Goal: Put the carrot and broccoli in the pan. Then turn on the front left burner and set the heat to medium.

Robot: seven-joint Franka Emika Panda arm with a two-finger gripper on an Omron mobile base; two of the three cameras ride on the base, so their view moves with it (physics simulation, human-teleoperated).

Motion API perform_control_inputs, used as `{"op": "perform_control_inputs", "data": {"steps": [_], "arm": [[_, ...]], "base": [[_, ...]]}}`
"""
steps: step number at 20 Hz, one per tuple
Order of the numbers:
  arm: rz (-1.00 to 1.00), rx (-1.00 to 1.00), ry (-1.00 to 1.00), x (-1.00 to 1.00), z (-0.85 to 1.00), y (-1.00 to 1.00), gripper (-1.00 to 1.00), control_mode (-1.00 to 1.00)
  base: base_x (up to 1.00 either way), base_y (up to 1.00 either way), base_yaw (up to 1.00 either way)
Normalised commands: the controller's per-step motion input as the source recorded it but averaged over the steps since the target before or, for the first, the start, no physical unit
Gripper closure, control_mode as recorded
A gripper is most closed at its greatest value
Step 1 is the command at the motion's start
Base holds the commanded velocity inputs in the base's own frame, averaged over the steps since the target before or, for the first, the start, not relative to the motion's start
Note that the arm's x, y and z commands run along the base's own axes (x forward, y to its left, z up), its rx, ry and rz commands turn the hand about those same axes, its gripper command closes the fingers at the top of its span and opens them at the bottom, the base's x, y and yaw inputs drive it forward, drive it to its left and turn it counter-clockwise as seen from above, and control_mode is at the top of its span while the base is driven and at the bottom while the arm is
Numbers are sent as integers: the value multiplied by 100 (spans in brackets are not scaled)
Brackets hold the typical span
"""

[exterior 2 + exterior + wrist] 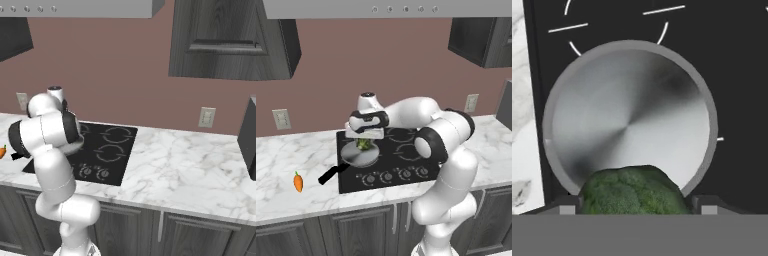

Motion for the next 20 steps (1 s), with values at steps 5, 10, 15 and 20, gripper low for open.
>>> {"op": "perform_control_inputs", "data": {"steps": [5,10,15,20], "arm": [[0,-1,0,26,-15,4,100,-100],[0,0,0,1,-37,0,100,-100],[0,0,0,0,-35,0,100,-100],[0,0,0,0,-5,0,100,-100]], "base": [[0,0,0],[0,0,0],[0,0,0],[0,0,0]]}}
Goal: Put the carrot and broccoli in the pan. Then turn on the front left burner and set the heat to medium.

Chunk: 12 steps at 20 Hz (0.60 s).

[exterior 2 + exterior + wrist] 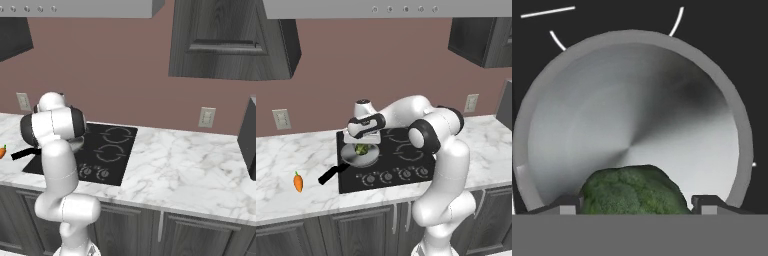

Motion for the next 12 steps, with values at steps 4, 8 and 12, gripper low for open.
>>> {"op": "perform_control_inputs", "data": {"steps": [4,8,12], "arm": [[0,0,0,0,0,0,100,-100],[0,0,0,0,0,0,-100,-100],[1,0,0,0,0,0,-100,-100]], "base": [[0,0,0],[0,0,0],[0,0,0]]}}
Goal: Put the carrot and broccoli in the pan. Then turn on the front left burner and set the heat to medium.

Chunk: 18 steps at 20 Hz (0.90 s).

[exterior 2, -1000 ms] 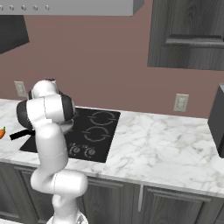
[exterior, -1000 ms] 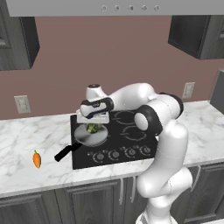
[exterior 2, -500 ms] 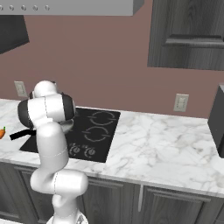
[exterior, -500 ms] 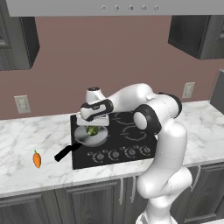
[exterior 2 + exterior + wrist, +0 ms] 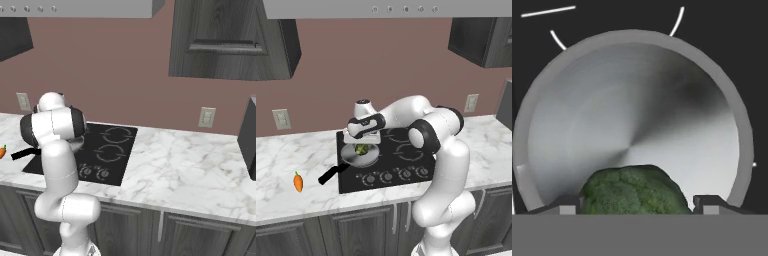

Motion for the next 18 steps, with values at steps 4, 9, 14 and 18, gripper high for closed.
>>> {"op": "perform_control_inputs", "data": {"steps": [4,9,14,18], "arm": [[2,0,0,1,9,4,-100,-100],[0,0,-6,-9,51,16,-100,-100],[1,0,-5,-55,57,35,-100,-100],[11,1,0,-76,21,57,-100,-100]], "base": [[0,0,0],[0,0,0],[0,0,0],[0,0,0]]}}
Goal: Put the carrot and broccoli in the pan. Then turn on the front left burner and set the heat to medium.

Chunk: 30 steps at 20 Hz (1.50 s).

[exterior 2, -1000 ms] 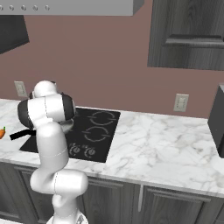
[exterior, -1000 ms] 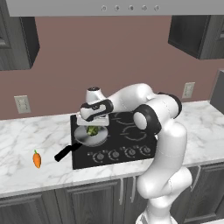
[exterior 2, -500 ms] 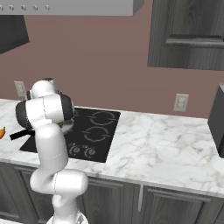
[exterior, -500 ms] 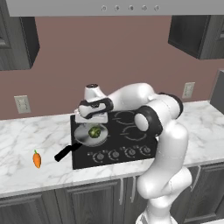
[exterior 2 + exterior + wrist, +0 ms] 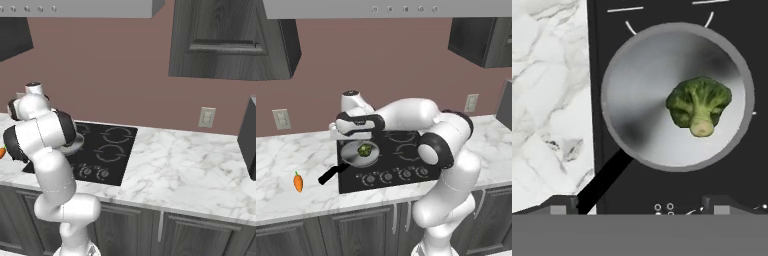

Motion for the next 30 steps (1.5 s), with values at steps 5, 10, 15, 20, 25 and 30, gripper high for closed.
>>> {"op": "perform_control_inputs", "data": {"steps": [5,10,15,20,25,30], "arm": [[18,2,0,-63,15,73,-100,-100],[21,0,0,-35,26,74,-100,-100],[21,0,0,-10,20,71,-100,-100],[23,2,0,0,1,77,-100,-100],[14,0,1,0,-6,60,-100,-100],[1,0,2,-2,-9,27,-100,-100]], "base": [[0,0,0],[0,0,0],[0,0,0],[0,0,0],[0,0,0],[0,0,0]]}}
